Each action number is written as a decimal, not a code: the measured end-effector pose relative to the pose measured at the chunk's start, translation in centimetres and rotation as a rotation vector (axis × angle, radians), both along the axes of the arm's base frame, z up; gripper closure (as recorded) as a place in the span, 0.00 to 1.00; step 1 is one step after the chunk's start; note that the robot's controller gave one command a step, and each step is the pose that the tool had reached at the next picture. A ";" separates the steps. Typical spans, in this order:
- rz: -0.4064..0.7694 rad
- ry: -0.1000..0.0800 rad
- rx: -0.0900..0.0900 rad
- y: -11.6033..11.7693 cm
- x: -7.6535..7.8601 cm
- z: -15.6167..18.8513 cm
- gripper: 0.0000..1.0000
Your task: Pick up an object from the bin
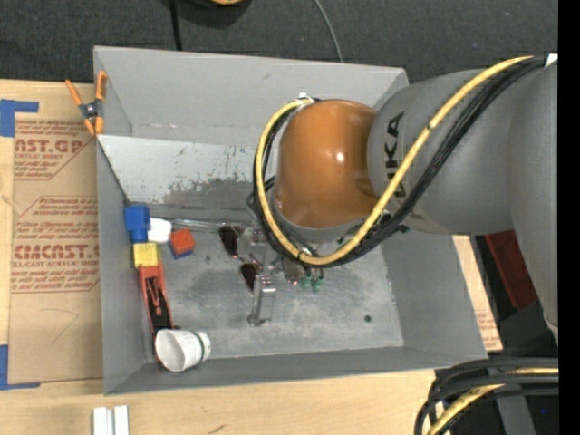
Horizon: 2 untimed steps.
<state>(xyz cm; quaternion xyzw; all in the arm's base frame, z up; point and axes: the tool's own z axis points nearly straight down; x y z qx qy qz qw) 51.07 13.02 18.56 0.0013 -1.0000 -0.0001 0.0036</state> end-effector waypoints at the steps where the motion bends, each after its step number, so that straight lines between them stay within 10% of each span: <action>1: -0.002 -0.008 0.001 -0.1 0.2 0.4 0.00; 2: 0.073 -0.011 0.003 -2.6 2.0 -3.0 0.00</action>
Offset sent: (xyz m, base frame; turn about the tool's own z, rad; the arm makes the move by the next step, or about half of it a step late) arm 0.0367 -0.0584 -0.0695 -0.1365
